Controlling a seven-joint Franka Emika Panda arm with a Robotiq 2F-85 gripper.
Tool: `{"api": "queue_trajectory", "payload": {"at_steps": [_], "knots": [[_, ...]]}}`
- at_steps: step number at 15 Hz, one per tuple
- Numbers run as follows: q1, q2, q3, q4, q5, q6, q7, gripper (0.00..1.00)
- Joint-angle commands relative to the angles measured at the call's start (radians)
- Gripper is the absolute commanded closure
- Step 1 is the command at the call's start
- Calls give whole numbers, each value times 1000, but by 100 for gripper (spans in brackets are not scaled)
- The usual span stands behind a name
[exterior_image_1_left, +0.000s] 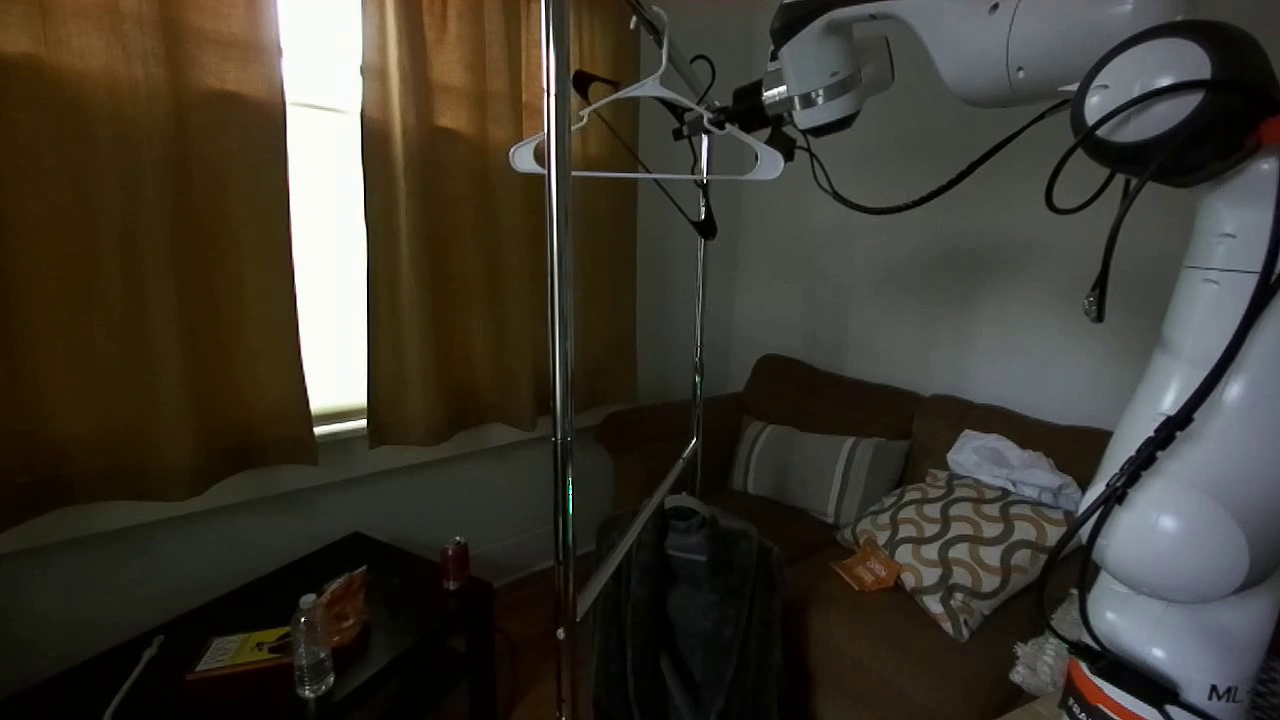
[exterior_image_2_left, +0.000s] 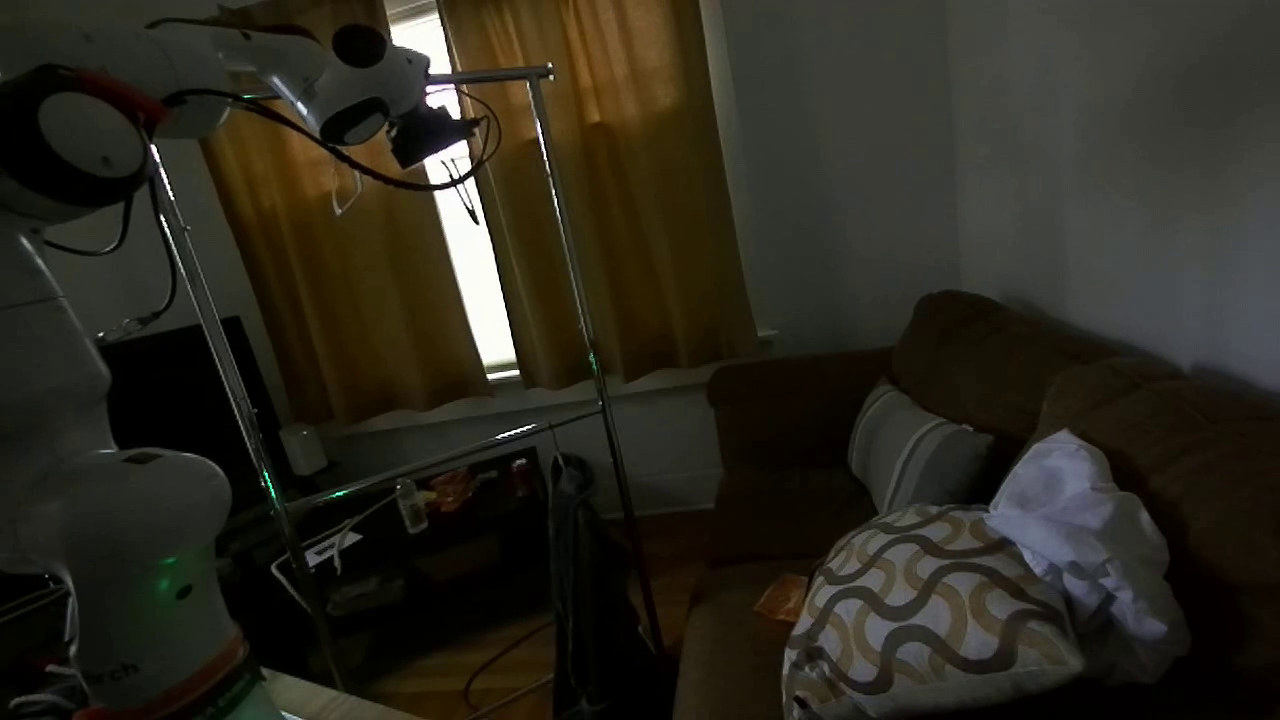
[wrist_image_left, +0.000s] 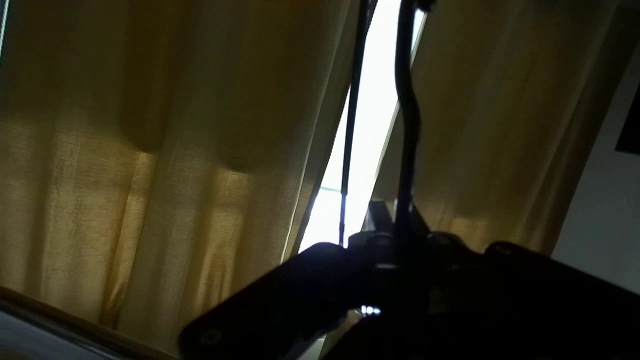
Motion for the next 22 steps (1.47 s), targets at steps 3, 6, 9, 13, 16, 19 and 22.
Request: {"api": "queue_trajectory", "payload": {"at_steps": [3, 6, 9, 13, 16, 19, 22], "knots": [[10, 35, 4, 45, 65, 9, -52, 98], [9, 47, 10, 64, 38, 18, -15, 98], [13, 69, 19, 105, 8, 5, 10, 98], [17, 99, 32, 153, -44, 1, 83, 98], [19, 132, 40, 197, -138, -6, 187, 98], [26, 165, 44, 250, -238, -30, 300, 98], [33, 196, 46, 301, -290, -84, 376, 98]]}}
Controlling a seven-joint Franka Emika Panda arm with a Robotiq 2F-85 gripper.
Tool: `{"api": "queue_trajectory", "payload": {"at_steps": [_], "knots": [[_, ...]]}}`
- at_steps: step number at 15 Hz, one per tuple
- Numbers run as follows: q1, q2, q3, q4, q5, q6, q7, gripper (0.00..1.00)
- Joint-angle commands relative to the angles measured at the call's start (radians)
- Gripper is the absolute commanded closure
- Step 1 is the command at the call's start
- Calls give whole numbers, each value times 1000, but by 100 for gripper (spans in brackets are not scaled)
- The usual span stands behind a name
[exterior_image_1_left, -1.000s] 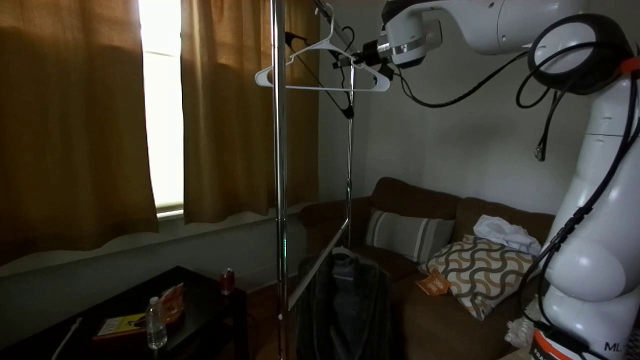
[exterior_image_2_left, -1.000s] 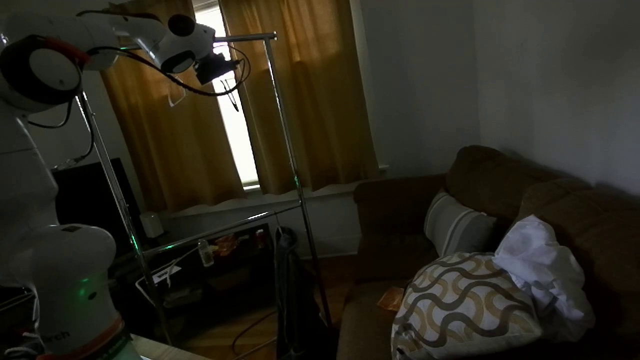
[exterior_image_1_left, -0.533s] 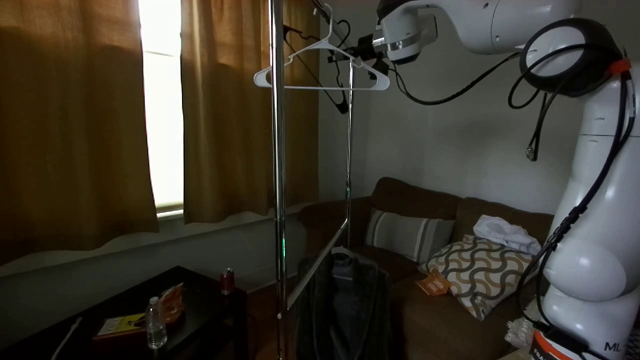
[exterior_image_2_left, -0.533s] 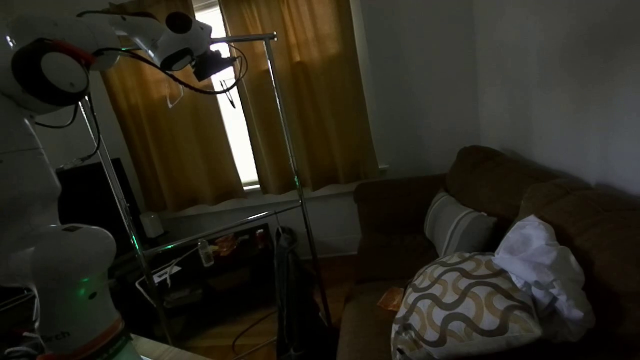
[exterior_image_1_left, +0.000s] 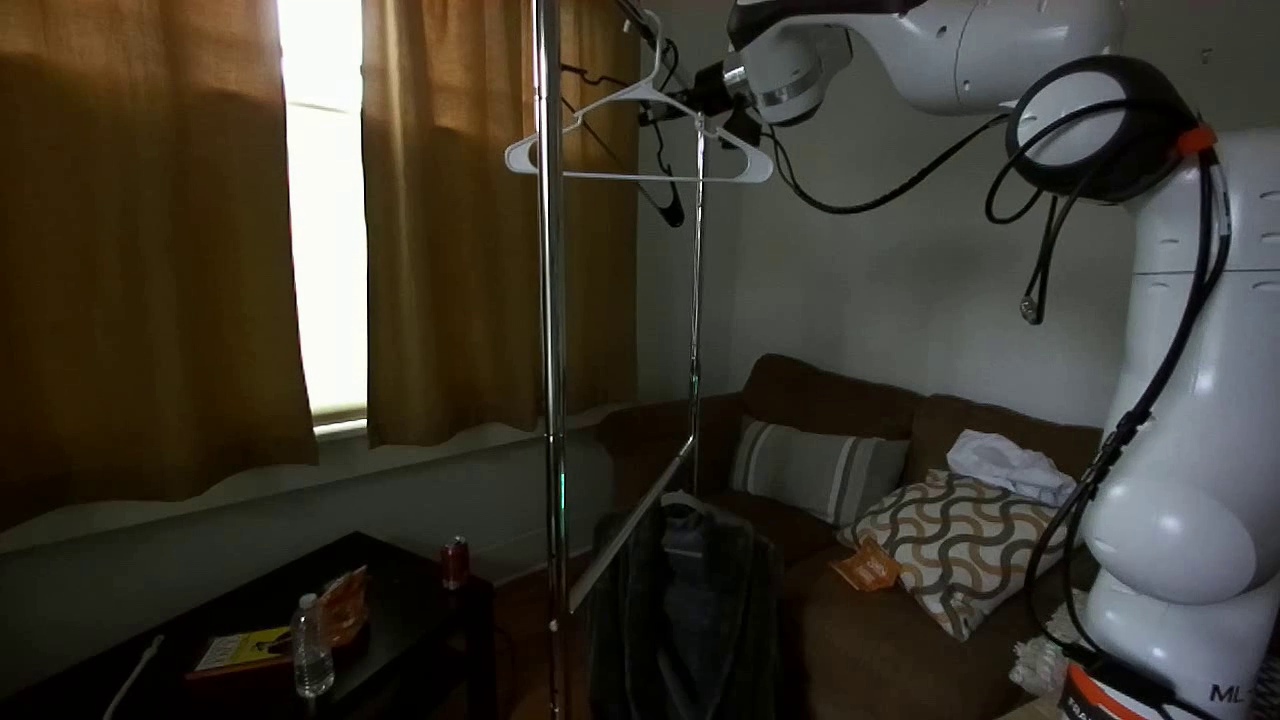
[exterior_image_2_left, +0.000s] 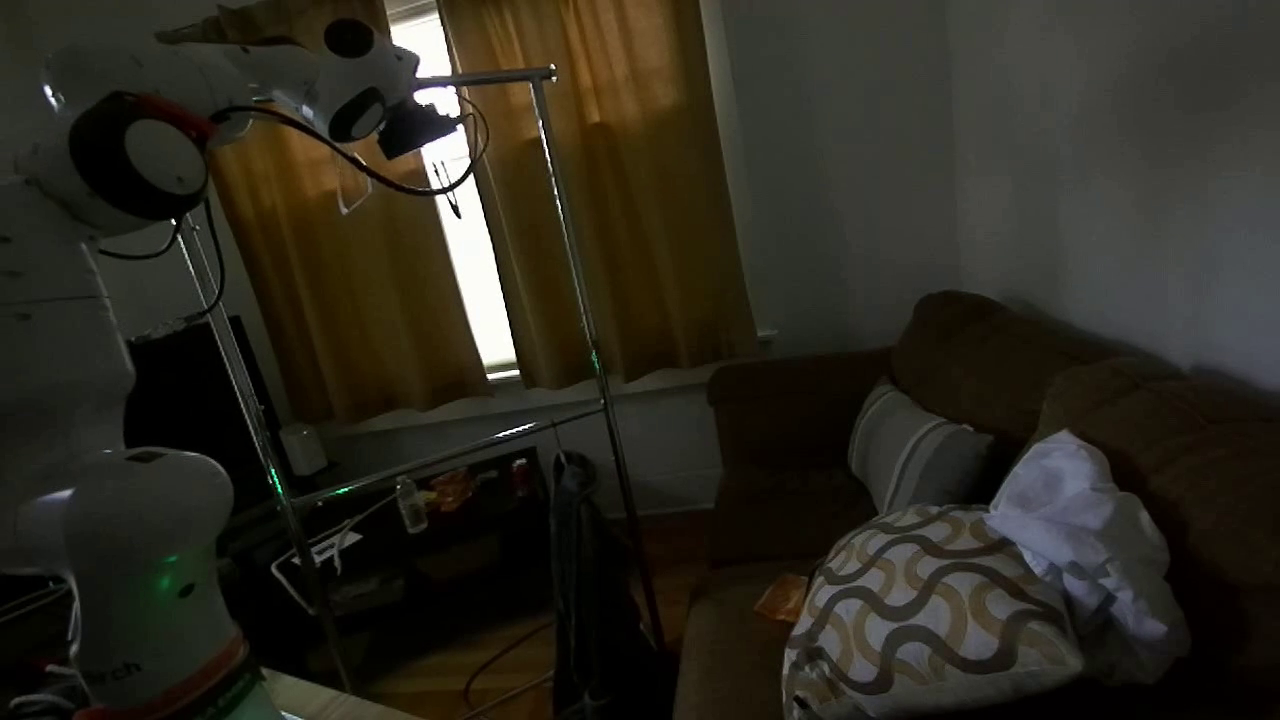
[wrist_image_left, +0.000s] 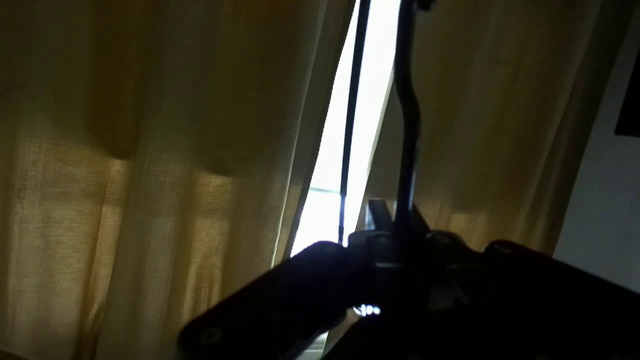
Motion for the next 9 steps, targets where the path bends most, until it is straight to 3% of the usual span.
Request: {"api": "queue_trajectory", "payload": {"at_steps": [1, 9], "knots": [[8, 49, -3, 84, -89, -84, 118, 98], [11, 72, 1, 178, -135, -268, 209, 98]]}}
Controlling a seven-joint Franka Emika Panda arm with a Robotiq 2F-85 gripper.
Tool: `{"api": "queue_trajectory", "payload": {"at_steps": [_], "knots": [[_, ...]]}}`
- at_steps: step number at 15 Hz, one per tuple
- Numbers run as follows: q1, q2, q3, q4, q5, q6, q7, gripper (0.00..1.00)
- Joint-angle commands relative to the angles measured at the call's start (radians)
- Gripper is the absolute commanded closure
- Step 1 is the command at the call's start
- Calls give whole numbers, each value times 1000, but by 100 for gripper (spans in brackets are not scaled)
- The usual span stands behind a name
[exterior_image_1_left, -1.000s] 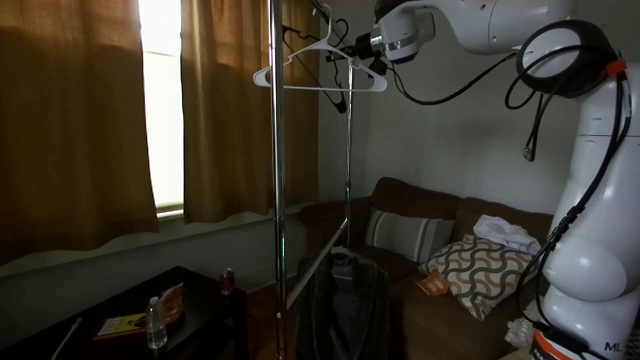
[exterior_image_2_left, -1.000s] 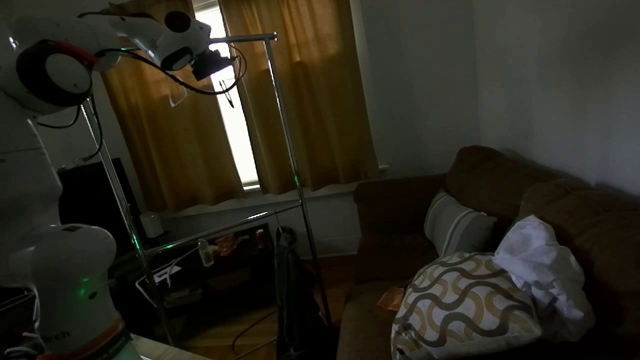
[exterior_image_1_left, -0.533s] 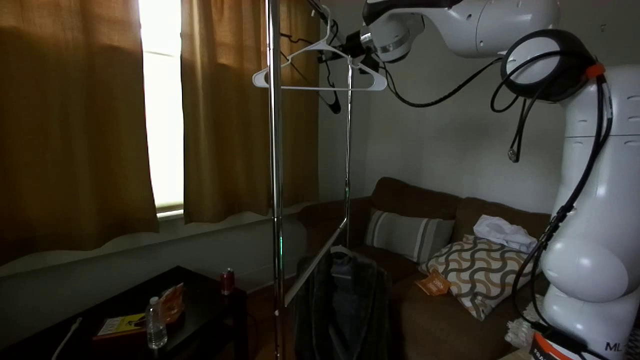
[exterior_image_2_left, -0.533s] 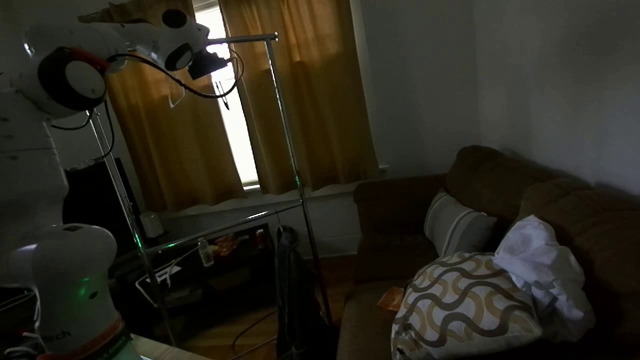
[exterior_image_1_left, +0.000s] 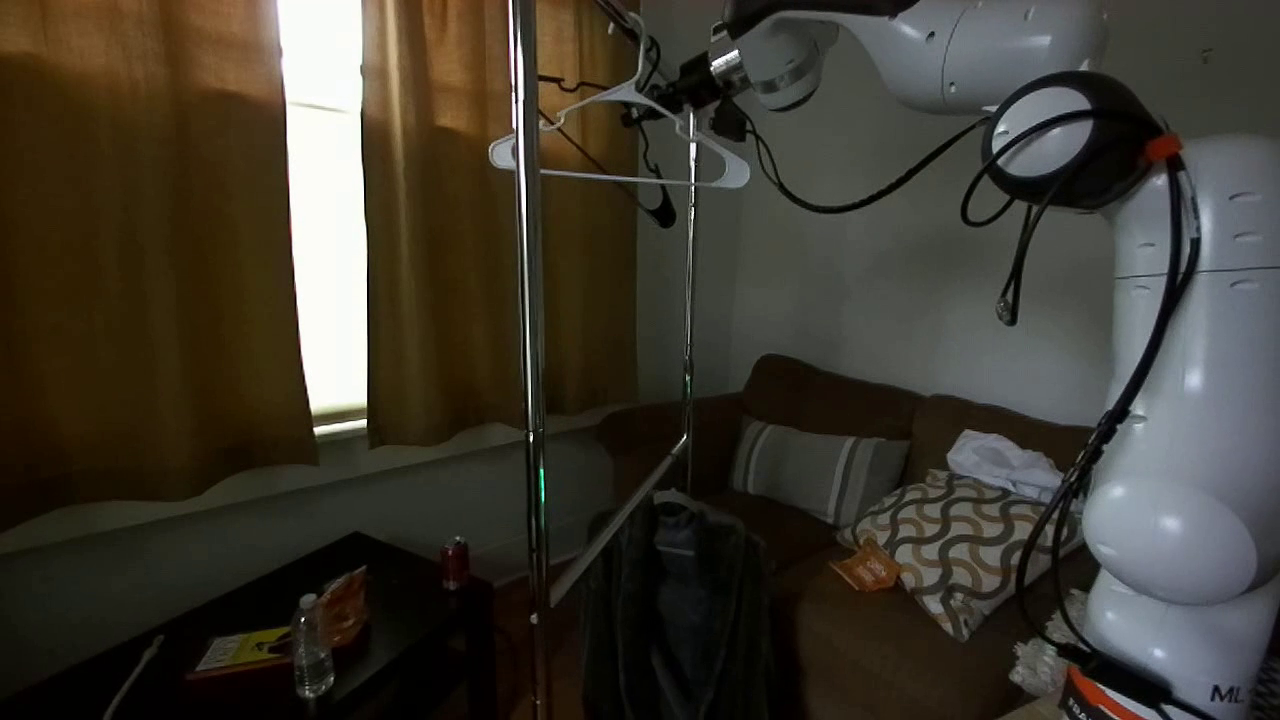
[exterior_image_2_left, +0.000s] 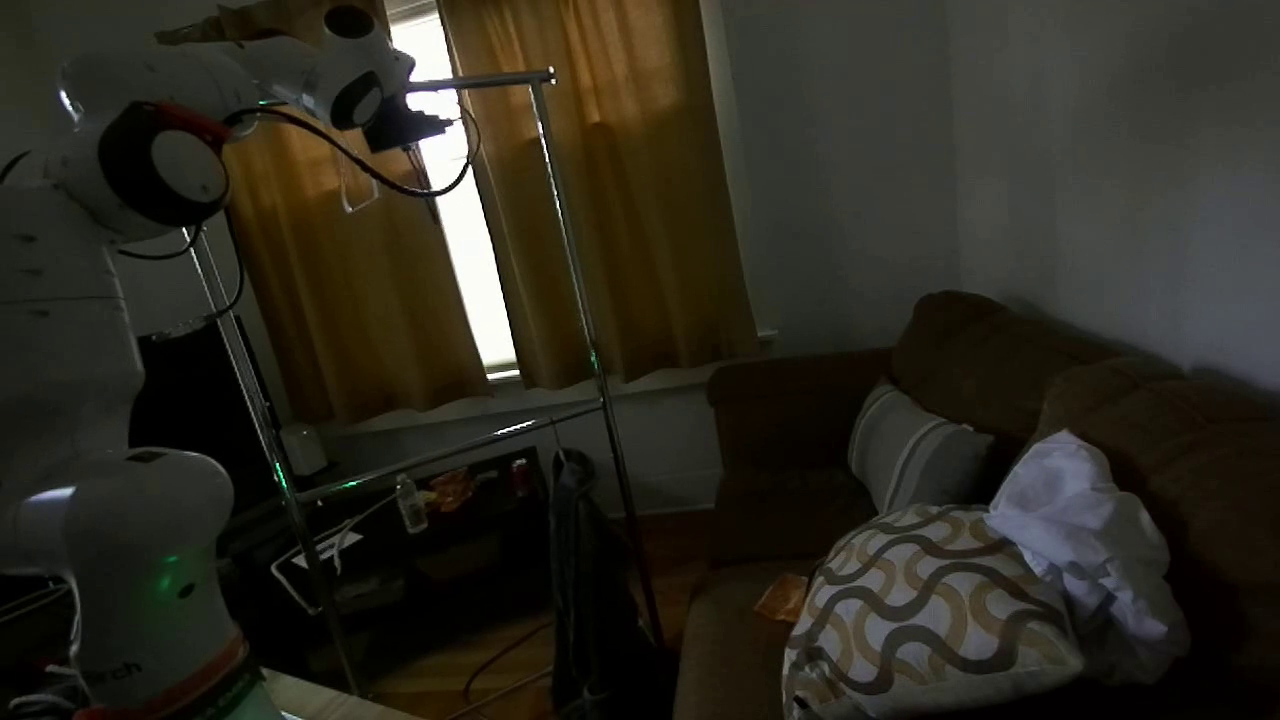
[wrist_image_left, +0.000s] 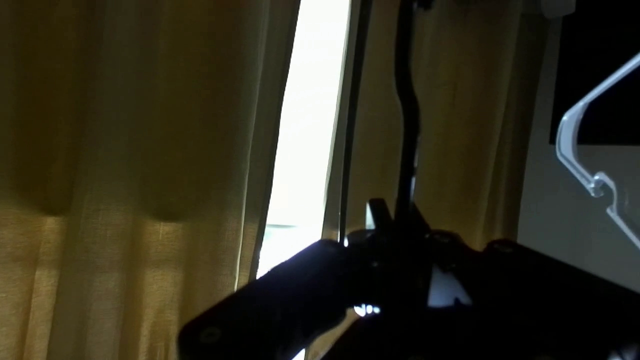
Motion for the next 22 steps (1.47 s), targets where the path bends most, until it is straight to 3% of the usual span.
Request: {"api": "queue_trajectory", "payload": {"at_steps": [1, 2, 3, 5, 13, 22], "knots": [[8, 12, 0, 48, -38, -62, 30, 98], [10, 13, 0, 53, -45, -67, 25, 98], [12, 14, -3, 55, -66, -68, 21, 67], [13, 10, -7, 50, -96, -63, 31, 61], [1, -55, -32, -11, -215, -97, 84, 1], [-29, -186, -66, -82, -272, -271, 84, 0]]}}
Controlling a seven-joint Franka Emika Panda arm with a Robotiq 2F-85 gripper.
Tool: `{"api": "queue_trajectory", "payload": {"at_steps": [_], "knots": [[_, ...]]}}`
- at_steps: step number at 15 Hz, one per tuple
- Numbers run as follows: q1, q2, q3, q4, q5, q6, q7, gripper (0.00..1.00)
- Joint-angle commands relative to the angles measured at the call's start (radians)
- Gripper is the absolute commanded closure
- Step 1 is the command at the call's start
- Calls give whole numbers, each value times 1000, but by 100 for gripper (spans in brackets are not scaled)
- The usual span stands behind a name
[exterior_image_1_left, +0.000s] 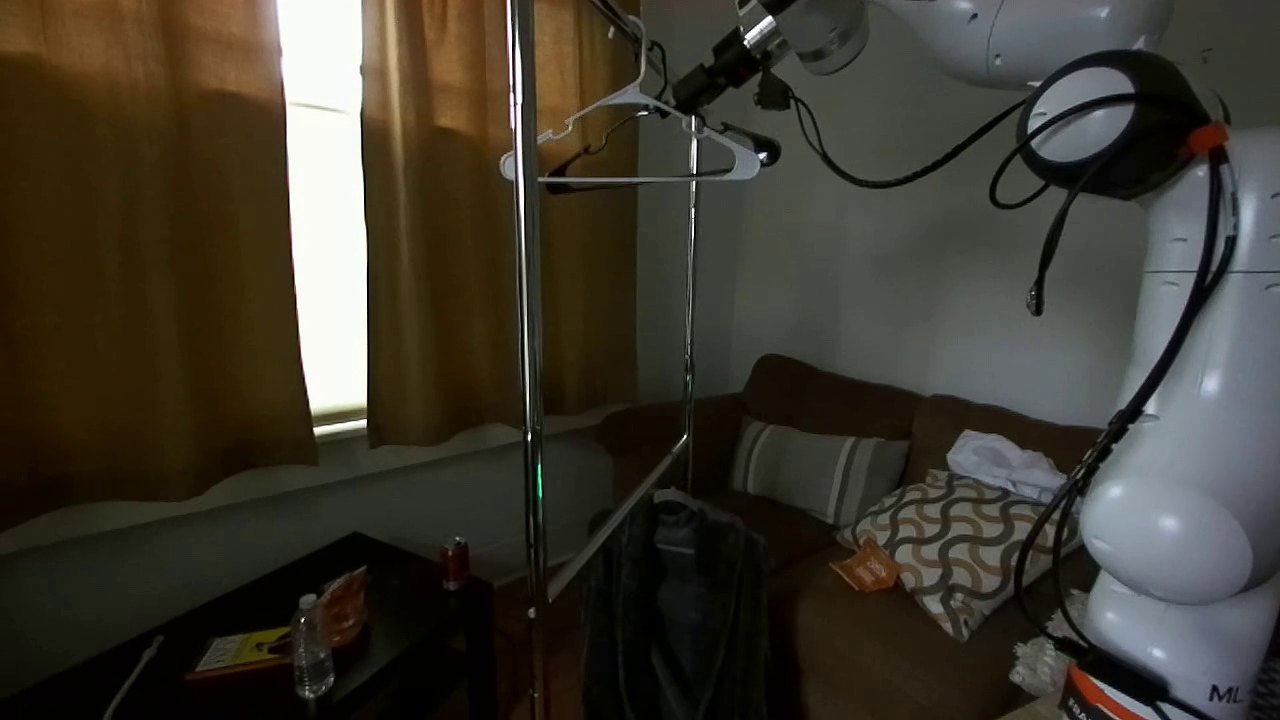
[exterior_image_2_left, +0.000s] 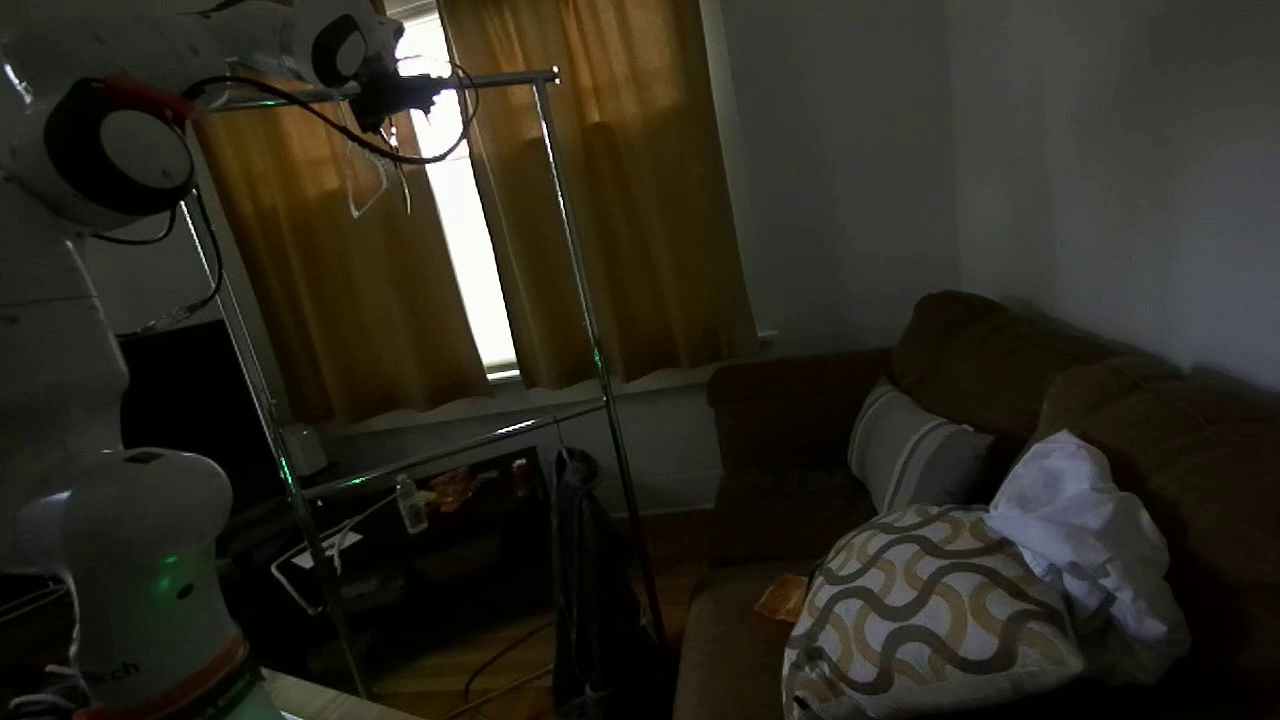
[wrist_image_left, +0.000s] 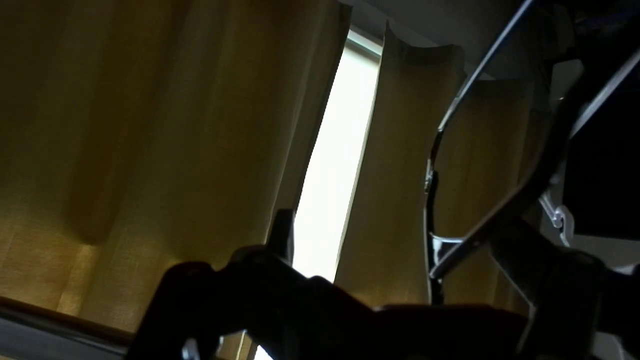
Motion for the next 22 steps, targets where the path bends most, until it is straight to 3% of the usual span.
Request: {"api": "queue_trajectory", "payload": {"at_steps": [1, 10, 18, 22], "knots": [[-12, -100, -13, -84, -46, -103, 0, 0], [-61, -267, -49, -172, -154, -343, -28, 0], [-101, -374, -89, -224, -202, -420, -100, 0], [-113, -417, -110, -265, -181, -401, -108, 0]]}}
